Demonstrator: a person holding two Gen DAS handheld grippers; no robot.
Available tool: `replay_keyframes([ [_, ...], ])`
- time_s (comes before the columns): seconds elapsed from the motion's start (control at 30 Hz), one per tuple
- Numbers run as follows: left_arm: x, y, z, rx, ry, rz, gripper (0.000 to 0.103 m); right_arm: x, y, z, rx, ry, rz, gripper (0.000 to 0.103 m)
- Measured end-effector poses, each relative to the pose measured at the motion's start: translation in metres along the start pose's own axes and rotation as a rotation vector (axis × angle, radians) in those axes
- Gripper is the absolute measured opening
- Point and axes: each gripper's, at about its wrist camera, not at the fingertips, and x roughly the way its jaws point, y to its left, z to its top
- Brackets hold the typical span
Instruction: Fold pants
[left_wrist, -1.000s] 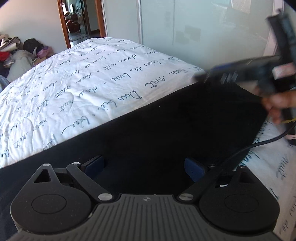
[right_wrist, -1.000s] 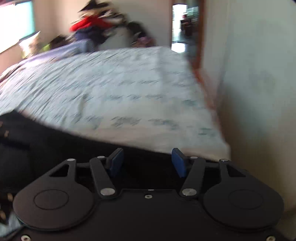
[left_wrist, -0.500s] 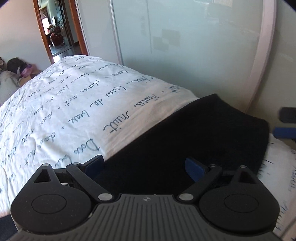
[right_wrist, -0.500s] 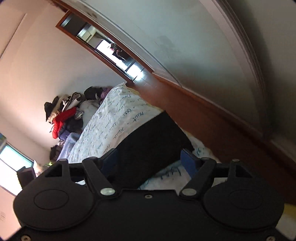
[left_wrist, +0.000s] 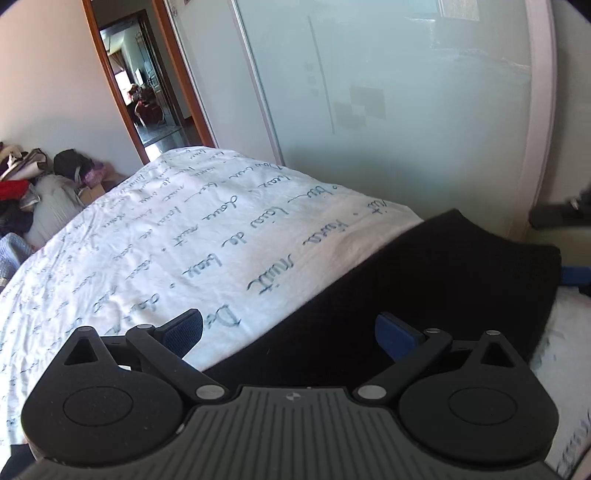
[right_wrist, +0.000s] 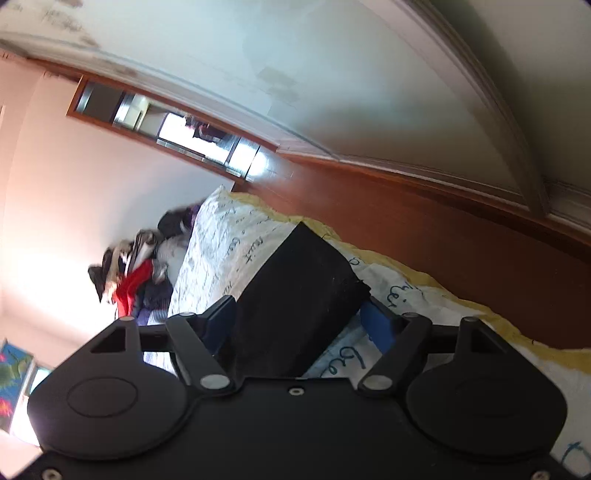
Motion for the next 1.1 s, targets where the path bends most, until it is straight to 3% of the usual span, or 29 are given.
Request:
replay_keyframes([
  [0.07, -0.009, 0.006, -0.007, -0.012, 0.009, -0.031, 0.101, -0.01, -0.009, -0.006, 0.093, -0.046, 0.02, 0.076],
  [0.27, -0.012, 0.027, -0.009, -0.142, 0.071, -0.147, 0.101, -0.004, 0.001, -0.009, 0.089, -0.053, 0.012, 0.077],
  [0.3, -0.012, 0.028, -0.009, -0.153, 0.072, -0.154, 0.101, 0.001, 0.003, -0.008, 0.063, -0.048, 0.011, 0.067],
  [0.33, -0.015, 0.029, -0.009, -0.157, 0.069, -0.155, 0.101, 0.006, 0.007, -0.007, 0.034, -0.04, -0.011, 0.038],
  [0.4, -0.02, 0.028, -0.008, -0.146, 0.054, -0.131, 0.101, 0.009, 0.014, -0.007, -0.035, -0.031, -0.062, 0.013],
  [0.43, -0.024, 0.028, -0.008, -0.132, 0.041, -0.12, 0.101, 0.009, 0.018, -0.008, -0.072, -0.033, -0.061, 0.01],
  [0.57, -0.031, 0.034, -0.008, -0.114, 0.019, -0.112, 0.101, 0.001, 0.049, -0.015, -0.337, -0.054, -0.073, 0.009],
  [0.67, -0.027, 0.053, -0.006, -0.207, 0.058, -0.164, 0.101, -0.003, 0.091, -0.038, -0.708, -0.072, -0.111, 0.009],
  [0.77, -0.024, 0.079, -0.007, -0.375, 0.091, -0.275, 0.1, 0.001, 0.121, -0.074, -1.065, -0.087, -0.167, 0.009],
  [0.9, -0.013, 0.113, -0.019, -0.729, 0.115, -0.486, 0.101, 0.01, 0.136, -0.12, -1.382, -0.077, -0.207, 0.009],
  [1.0, 0.007, 0.117, -0.029, -0.907, 0.165, -0.617, 0.101, 0.016, 0.142, -0.146, -1.489, -0.05, -0.191, 0.009],
  [1.1, 0.02, 0.111, -0.032, -0.966, 0.183, -0.66, 0.101, 0.017, 0.14, -0.164, -1.569, -0.049, -0.18, 0.009],
])
